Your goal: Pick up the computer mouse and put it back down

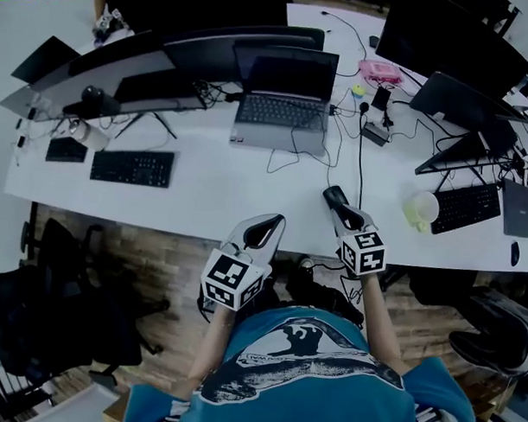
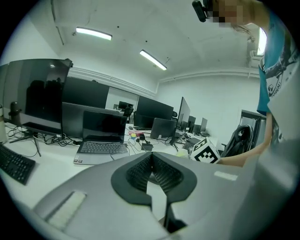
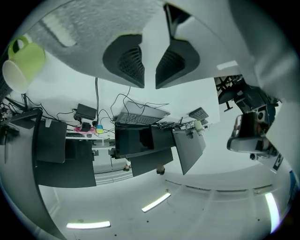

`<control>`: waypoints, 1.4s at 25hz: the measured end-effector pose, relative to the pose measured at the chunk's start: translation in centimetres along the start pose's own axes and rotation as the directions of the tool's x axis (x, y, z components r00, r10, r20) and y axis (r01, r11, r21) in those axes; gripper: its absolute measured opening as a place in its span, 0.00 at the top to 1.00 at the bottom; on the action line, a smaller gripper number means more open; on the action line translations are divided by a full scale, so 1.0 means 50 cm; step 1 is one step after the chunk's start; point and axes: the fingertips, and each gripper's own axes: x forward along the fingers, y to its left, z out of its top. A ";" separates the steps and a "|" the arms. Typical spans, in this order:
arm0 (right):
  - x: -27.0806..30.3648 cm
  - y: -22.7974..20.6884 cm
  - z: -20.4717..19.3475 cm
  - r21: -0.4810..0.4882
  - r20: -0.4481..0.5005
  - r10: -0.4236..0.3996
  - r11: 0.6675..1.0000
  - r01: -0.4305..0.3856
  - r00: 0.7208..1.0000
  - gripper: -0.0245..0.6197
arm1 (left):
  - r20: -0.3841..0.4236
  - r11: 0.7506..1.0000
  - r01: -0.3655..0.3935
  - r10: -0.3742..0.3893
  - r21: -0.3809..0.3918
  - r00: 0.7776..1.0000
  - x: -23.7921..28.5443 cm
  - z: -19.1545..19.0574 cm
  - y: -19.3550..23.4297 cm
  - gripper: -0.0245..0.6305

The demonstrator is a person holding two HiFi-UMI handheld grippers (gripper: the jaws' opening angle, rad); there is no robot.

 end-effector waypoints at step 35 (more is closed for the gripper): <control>0.147 -0.067 -0.079 -0.144 -0.205 0.011 0.989 -0.042 0.979 0.48 | -0.014 0.984 -0.173 0.172 -0.033 0.985 -0.040 -0.014 0.067 0.94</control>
